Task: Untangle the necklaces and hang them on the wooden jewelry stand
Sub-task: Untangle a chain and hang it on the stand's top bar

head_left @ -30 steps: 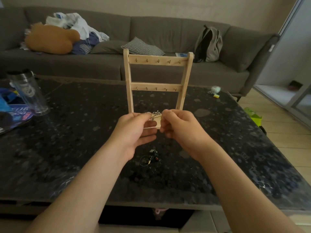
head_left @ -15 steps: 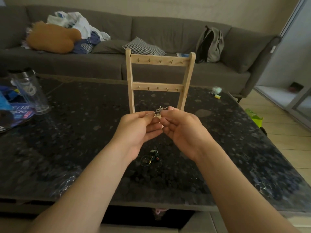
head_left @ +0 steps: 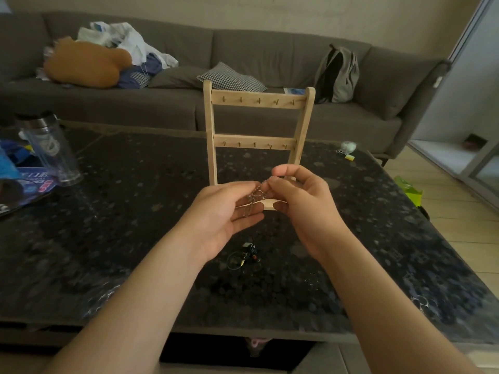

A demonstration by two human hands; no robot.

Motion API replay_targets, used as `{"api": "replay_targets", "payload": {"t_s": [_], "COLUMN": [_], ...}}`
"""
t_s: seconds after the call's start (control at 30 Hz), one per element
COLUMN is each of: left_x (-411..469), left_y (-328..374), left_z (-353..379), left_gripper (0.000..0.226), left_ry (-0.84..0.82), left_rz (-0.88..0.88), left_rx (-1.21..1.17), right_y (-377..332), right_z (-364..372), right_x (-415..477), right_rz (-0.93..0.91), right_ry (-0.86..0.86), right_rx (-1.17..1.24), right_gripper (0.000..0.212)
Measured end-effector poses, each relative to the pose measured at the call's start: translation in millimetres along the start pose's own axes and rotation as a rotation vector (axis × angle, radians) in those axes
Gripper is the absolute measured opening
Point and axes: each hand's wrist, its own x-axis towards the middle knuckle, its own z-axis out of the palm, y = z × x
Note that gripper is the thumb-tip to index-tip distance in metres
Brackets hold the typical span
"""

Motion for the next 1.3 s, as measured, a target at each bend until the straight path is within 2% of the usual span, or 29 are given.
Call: {"api": "replay_targets", "payload": {"t_s": [0.17, 0.33, 0.43, 0.6, 0.8, 0.9, 1.0, 1.1, 1.3], "left_x": [-0.6, -1.6, 1.2, -2.0, -14.5, -20.7, -27.8, -32.8, -36.2], "left_y": [-4.2, -7.8, -8.9, -6.2, -3.2, -2.0, -0.4, 0.8, -0.3], "left_z": [-2.4, -2.4, -2.0, 1.9, 1.5, -1.1, -3.6, -7.7, -14.7], "left_gripper": [0.017, 0.016, 0.019, 0.028, 0.022, 0.02, 0.016, 0.02, 0.018], "left_ry": [-0.031, -0.009, 0.025, 0.008, 0.013, 0.039, 0.052, 0.05, 0.065], "left_rz": [0.105, 0.132, 0.165, 0.229, 0.338, 0.38, 0.413, 0.45, 0.522], "left_rx": [0.217, 0.316, 0.332, 0.3, 0.32, 0.34, 0.408, 0.478, 0.562], "right_y": [-2.2, -3.2, -2.1, -5.4, -15.8, -19.8, -23.0, -23.6, -24.1], "right_z": [-5.3, -9.6, -11.1, -11.0, -6.4, -4.2, -2.4, -1.8, 3.6], "right_x": [0.1, -0.4, -0.7, -4.0, -16.4, -22.5, -27.0, -30.4, -36.8], "right_rz": [-0.022, -0.044, -0.075, -0.087, -0.044, -0.044, -0.098, -0.161, -0.36], "right_ry": [0.01, 0.006, 0.002, -0.031, -0.062, -0.039, -0.016, -0.006, -0.032], "right_rx": [0.018, 0.013, -0.031, -0.122, -0.173, -0.181, -0.257, -0.323, -0.497], "right_gripper": [0.015, 0.022, 0.03, 0.031, 0.038, 0.029, 0.012, 0.007, 0.02]}}
